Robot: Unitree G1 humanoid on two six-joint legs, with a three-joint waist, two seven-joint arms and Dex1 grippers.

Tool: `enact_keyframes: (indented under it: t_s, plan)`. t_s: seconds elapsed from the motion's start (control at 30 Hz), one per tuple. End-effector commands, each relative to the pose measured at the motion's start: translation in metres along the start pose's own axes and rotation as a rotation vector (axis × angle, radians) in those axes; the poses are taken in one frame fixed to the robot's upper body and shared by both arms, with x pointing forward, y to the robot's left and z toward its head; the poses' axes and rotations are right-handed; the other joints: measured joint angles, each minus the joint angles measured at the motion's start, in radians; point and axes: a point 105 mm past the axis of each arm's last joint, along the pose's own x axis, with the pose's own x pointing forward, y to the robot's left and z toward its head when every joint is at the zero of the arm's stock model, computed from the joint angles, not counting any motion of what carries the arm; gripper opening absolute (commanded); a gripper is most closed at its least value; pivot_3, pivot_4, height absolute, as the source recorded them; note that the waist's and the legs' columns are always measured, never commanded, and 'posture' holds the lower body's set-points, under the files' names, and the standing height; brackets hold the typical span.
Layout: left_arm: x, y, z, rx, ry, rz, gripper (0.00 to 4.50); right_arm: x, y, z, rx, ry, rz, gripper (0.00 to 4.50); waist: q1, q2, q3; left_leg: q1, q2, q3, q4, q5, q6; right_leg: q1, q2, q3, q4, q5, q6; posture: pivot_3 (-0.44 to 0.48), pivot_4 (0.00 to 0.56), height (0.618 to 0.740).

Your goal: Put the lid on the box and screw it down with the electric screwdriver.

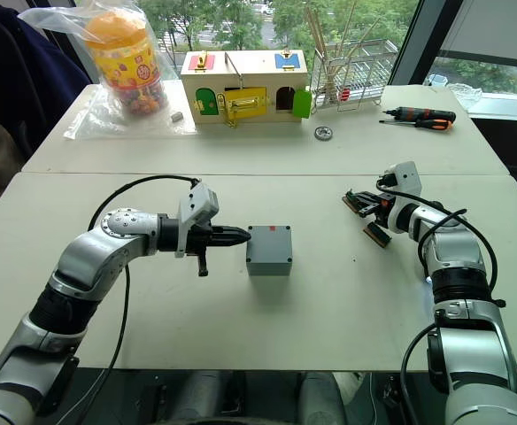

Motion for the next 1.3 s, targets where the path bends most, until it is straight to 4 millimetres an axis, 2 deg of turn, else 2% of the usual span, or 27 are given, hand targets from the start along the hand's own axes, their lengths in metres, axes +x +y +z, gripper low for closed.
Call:
enact_keyframes:
  t_s: [0.03,0.4,0.47,0.5,0.6,0.67,0.73,0.83,1.0,1.3]
  plan:
    - [-0.002,0.0,0.005,0.035,-0.016,0.004,0.0,-0.005,-0.004,0.022,-0.03,-0.067,-0.016,0.04,0.0,0.0,0.0,0.0,0.0,0.0,0.0,0.0,0.0,0.0,0.0,0.0,0.0,0.0,0.0,0.0,0.15,0.706]
    - [0.004,0.001,0.001,0.026,-0.019,-0.002,0.0,-0.016,-0.001,0.037,-0.071,-0.113,-0.032,0.04,0.001,0.0,0.0,0.0,0.0,0.0,0.0,0.0,0.0,0.0,0.0,0.0,0.0,0.0,0.0,0.0,0.15,0.706]
    - [0.003,0.0,0.002,0.028,-0.027,-0.003,0.0,-0.021,0.001,0.047,-0.088,-0.142,-0.031,0.04,0.001,0.0,0.0,0.0,0.0,0.0,0.0,0.0,0.0,0.0,0.0,0.0,0.0,0.0,0.0,0.0,0.15,0.706]
    - [0.001,0.001,0.005,0.025,-0.038,-0.001,0.0,-0.025,0.007,0.058,-0.101,-0.177,-0.01,0.04,0.001,0.0,0.0,0.0,0.0,0.0,0.0,0.0,0.0,0.0,0.0,0.0,0.0,0.0,0.0,0.0,0.15,0.706]
    - [-0.004,0.003,0.013,0.011,-0.066,0.008,0.0,-0.039,0.047,0.081,-0.124,-0.272,0.171,0.04,0.001,0.0,0.0,0.0,0.0,0.0,0.0,0.0,0.0,0.0,0.0,0.0,0.0,0.0,0.0,0.0,0.15,0.706]
    - [-0.006,0.001,0.014,0.007,-0.066,-0.002,0.0,-0.045,0.081,0.08,-0.118,-0.268,0.32,0.04,0.0,0.0,0.0,0.0,0.001,-0.001,0.0,0.0,0.0,0.0,0.0,0.0,0.0,0.0,0.0,0.0,0.15,0.706]
    - [-0.008,-0.002,0.015,-0.003,-0.065,-0.018,0.0,-0.048,0.104,0.073,-0.114,-0.236,0.41,0.04,0.002,0.0,0.0,0.0,0.001,-0.001,0.0,0.0,0.0,0.0,0.0,0.0,0.0,0.0,0.0,0.0,0.15,0.706]
    - [-0.012,-0.005,0.016,-0.009,-0.062,-0.031,0.0,-0.047,0.128,0.059,-0.102,-0.198,0.493,0.04,0.003,0.0,0.0,0.0,0.0,-0.001,0.0,0.0,0.0,0.001,0.0,0.0,0.0,0.0,0.0,0.0,0.15,0.706]
    - [-0.014,-0.007,0.016,-0.005,-0.058,-0.032,0.0,-0.041,0.138,0.048,-0.086,-0.178,0.51,0.04,0.002,0.0,0.0,0.0,0.0,-0.001,0.001,0.0,0.0,0.0,0.0,0.0,0.0,0.0,0.0,0.0,0.15,0.706]
    - [-0.013,-0.007,0.014,-0.002,-0.05,-0.018,0.0,-0.035,0.144,0.047,-0.08,-0.177,0.536,0.04,0.002,0.0,0.0,0.0,0.0,-0.001,0.0,0.0,0.0,0.0,0.0,0.0,0.0,0.0,0.0,0.0,0.15,0.706]
